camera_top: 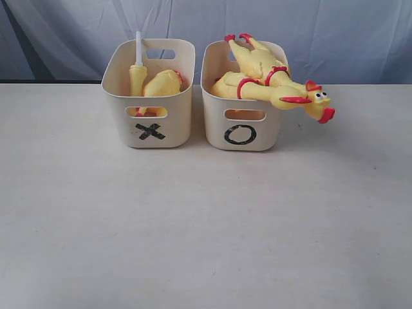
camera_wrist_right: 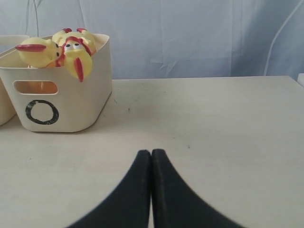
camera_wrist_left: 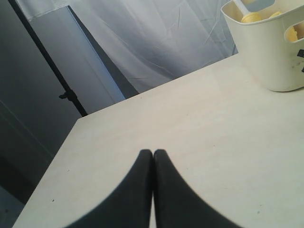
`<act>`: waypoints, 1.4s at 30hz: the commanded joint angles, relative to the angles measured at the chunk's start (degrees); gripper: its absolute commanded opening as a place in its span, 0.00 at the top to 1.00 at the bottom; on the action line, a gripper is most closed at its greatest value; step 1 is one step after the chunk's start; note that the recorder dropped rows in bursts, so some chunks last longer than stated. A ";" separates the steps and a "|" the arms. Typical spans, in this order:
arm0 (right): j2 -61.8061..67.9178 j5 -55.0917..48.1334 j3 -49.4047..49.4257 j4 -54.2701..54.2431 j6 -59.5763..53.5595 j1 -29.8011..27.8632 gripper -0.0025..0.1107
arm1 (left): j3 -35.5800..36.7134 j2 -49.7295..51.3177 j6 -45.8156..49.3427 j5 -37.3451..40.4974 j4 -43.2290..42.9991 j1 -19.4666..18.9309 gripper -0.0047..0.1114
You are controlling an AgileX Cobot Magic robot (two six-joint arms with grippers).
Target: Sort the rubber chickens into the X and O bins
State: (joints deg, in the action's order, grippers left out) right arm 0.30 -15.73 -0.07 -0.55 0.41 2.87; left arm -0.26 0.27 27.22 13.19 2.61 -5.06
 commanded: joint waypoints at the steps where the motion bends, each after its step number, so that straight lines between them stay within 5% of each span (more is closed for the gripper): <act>1: -0.30 0.05 0.07 0.08 -0.41 -0.45 0.99 | 0.26 -0.27 -0.12 0.08 0.03 0.11 0.96; 42: -0.30 -2.04 0.07 0.55 -5.06 -0.45 0.99 | 0.26 -0.27 -10.03 0.47 6.54 0.00 0.96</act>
State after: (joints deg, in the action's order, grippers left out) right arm 0.30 -18.00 -0.07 -0.42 -2.37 2.87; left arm -0.26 0.27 17.05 13.25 8.78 -5.06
